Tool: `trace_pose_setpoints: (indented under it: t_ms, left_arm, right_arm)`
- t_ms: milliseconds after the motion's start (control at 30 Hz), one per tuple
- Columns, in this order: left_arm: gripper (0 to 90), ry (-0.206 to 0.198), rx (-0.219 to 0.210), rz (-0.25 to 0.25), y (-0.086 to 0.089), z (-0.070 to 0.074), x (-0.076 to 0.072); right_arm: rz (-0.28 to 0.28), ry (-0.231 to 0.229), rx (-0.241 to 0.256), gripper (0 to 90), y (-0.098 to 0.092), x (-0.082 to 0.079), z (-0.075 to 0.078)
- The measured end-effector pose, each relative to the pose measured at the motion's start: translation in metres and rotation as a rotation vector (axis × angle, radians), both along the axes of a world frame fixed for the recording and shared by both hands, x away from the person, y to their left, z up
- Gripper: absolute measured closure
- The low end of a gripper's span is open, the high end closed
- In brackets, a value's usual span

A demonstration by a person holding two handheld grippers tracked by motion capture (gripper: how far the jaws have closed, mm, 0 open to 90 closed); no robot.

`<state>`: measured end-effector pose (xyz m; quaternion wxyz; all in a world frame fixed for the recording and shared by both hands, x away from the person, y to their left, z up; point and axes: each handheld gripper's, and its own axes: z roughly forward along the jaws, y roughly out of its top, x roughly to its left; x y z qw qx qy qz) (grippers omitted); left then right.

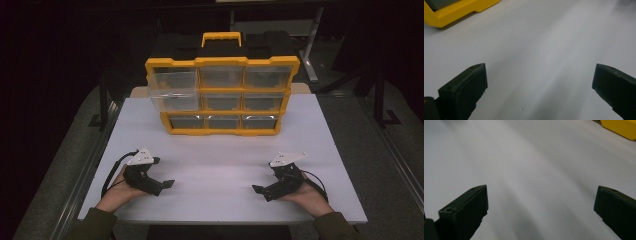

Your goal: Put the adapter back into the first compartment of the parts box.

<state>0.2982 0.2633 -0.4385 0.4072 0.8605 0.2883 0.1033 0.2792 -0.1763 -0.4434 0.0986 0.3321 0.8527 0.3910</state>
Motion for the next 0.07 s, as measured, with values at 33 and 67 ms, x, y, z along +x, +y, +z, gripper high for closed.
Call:
trace_pose_setpoints:
  t_ms: [33,67]
  left_arm:
    - [0.0,0.000,-0.003,0.002,-0.0001,0.0002,0.0000]
    - [0.0,-0.002,-0.004,0.002,0.0001,0.0005,0.0002]
  right_arm:
    - [0.000,0.000,0.000,0.0,0.0000,0.0000,0.0000]
    - [0.000,0.000,0.000,0.0,-0.0001,0.0000,-0.0001]
